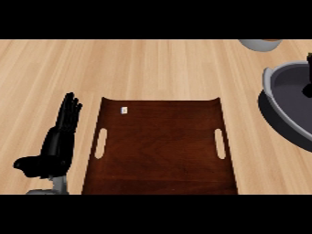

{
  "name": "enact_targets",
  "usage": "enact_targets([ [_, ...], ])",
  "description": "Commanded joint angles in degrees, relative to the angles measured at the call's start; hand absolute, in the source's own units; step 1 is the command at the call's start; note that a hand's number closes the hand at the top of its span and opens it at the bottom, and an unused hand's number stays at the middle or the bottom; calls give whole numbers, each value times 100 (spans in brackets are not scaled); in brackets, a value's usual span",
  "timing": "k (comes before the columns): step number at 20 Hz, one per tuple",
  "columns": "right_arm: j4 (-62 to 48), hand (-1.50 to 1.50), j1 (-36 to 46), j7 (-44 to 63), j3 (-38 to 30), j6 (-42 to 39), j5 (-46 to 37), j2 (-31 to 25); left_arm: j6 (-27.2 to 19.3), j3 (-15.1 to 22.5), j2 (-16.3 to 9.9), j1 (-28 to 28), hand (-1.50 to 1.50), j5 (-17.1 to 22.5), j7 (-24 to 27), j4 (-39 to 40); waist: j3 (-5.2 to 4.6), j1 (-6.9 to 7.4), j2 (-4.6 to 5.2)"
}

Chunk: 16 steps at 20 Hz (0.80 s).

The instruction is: Pick the eggplant from the tray and place it in the pot

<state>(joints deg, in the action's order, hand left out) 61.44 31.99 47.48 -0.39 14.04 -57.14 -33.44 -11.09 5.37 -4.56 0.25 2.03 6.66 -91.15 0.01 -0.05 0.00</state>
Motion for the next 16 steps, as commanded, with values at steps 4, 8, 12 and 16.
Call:
enact_targets([
  [4, -1118, 150, -220, -895, -666, 142, 554, -73, 31, -39, 131, -299, 0, -24, 78, 385, 1, 29, 15],
  [8, -1951, 150, -182, -667, -919, -193, 767, -38, 148, -135, -3, -199, 0, 82, 60, 234, 4, 84, 28],
  [12, -2326, -150, -468, -1594, -1303, 137, 1269, 105, 72, 41, 150, -168, 0, -47, 15, 193, 7, 55, 17],
  [16, -1810, -150, -554, -2561, -1770, 964, 1840, 290, 269, -120, -106, 91, 0, 123, -55, -152, 14, 51, 0],
])
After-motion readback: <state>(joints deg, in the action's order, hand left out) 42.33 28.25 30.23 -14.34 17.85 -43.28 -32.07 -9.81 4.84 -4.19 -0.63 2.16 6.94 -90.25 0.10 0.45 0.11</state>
